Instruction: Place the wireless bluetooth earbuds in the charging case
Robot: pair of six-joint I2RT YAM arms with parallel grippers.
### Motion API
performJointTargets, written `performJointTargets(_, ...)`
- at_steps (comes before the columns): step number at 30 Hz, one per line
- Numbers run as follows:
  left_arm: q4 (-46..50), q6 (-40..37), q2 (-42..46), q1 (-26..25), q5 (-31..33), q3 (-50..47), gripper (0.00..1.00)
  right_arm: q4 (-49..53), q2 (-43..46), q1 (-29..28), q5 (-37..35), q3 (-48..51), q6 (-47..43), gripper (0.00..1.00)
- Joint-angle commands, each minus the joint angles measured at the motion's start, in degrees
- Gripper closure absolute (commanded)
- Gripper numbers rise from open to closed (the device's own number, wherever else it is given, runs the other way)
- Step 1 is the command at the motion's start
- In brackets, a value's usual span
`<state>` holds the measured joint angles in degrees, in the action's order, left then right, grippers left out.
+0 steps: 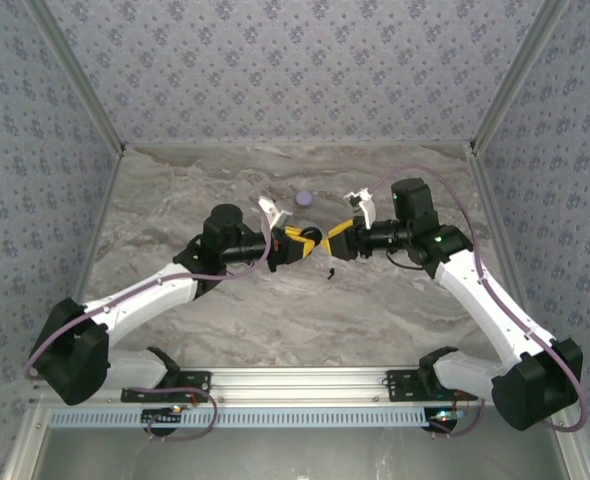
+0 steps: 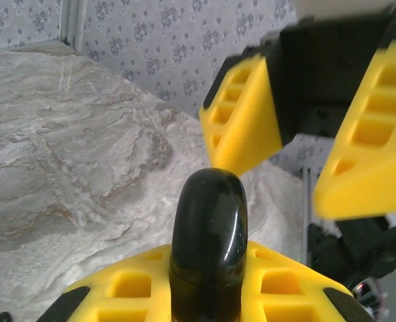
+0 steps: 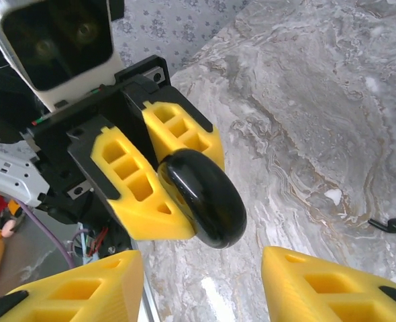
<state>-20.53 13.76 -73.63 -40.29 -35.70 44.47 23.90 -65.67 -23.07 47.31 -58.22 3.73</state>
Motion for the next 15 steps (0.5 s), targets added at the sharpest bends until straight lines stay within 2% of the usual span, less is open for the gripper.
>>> performJointTargets(1, -0.7, -10.4, 1.5, -0.6, -2.3, -0.1, 0.86, 5.4, 1.0, -0.1, -1.1, -1.6, -3.4, 0.47)
performJointTargets(15, 0.3, -18.1, 2.5, -2.3, -6.4, -0.9, 0.88, 10.3, -0.1, -2.1, -0.3, -4.3, -7.9, 0.41)
